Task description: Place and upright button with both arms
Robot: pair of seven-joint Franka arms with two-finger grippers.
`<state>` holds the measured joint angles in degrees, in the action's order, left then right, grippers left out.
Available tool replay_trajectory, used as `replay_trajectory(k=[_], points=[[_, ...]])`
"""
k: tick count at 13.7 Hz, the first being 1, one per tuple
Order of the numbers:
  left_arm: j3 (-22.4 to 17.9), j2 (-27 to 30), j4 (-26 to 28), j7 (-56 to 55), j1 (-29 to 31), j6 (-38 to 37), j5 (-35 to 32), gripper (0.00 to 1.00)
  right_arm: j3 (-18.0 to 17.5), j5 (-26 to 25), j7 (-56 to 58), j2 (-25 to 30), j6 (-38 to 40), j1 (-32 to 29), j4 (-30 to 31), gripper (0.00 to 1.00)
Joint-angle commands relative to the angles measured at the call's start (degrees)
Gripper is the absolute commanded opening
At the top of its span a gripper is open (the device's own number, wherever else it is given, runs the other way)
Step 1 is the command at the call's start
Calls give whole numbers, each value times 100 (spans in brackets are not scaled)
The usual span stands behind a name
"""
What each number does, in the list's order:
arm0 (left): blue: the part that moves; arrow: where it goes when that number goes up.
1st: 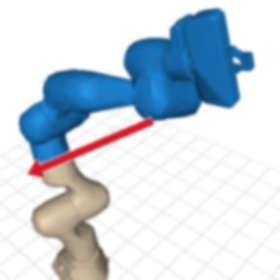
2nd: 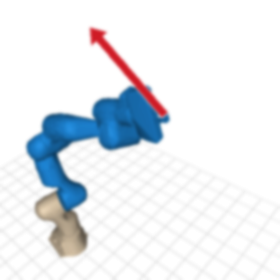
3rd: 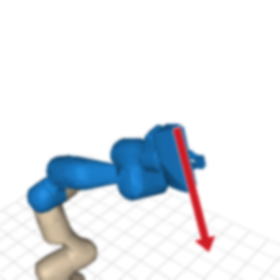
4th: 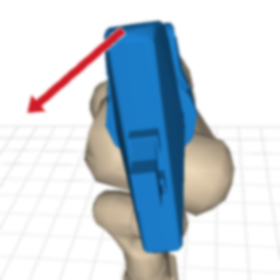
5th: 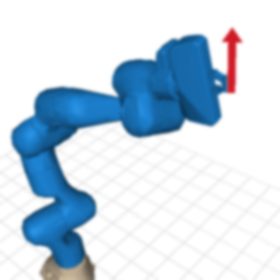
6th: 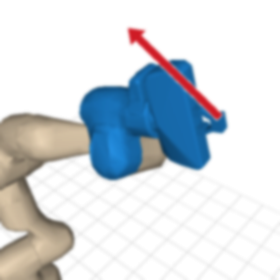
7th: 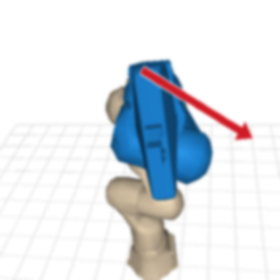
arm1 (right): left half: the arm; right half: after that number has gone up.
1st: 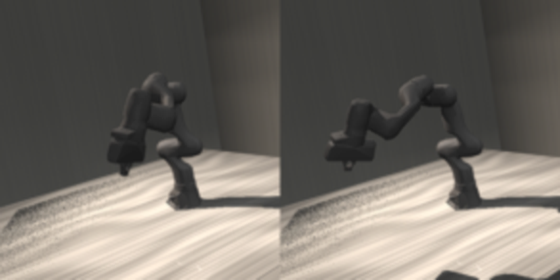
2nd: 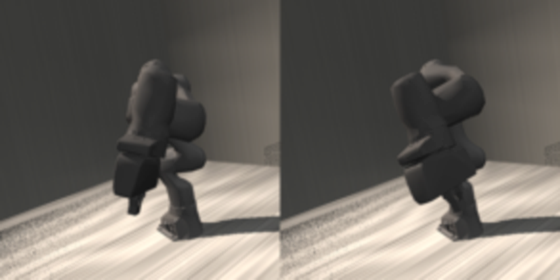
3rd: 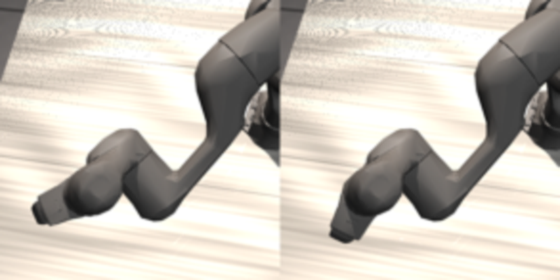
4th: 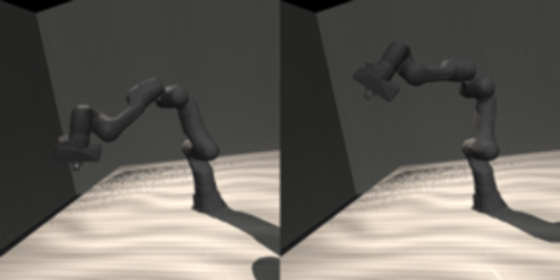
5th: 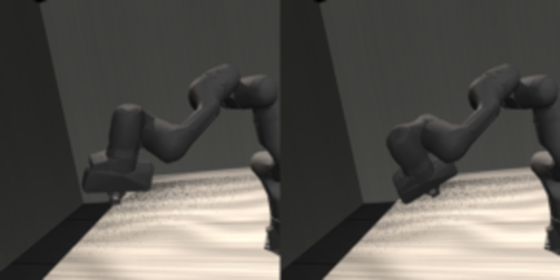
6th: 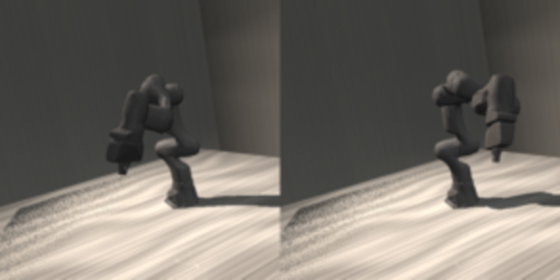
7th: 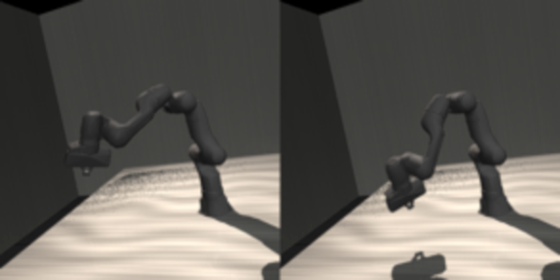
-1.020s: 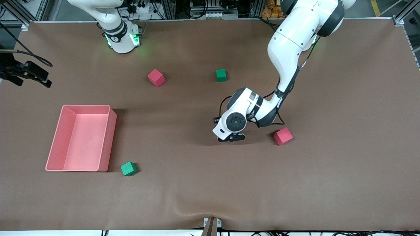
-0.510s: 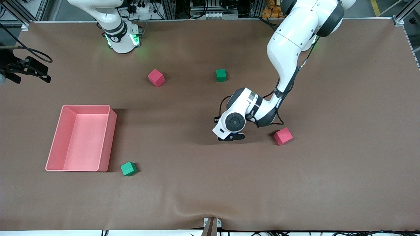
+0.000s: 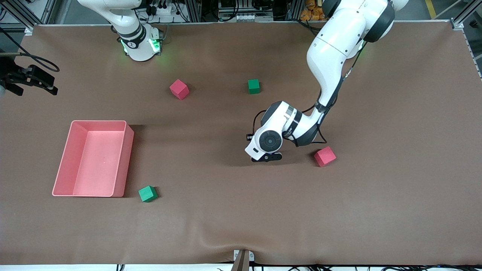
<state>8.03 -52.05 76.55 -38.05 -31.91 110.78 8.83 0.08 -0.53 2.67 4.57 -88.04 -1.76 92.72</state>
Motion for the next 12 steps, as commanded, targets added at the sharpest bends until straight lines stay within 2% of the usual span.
replay_trajectory(k=[1,5,8,12], points=[[-38,-42,-132,-27,-26,-127,31,51,9,-114,49,-52,76,26,-140,100],[-38,2,-132,-79,-26,-136,75,1,9,-123,58,-211,94,79,-395,100],[-38,238,-132,-420,18,-258,58,0,18,-131,58,-219,94,132,-404,100],[-161,1204,-79,-431,605,-1065,-30,0,18,-123,58,-219,103,132,-404,100]])
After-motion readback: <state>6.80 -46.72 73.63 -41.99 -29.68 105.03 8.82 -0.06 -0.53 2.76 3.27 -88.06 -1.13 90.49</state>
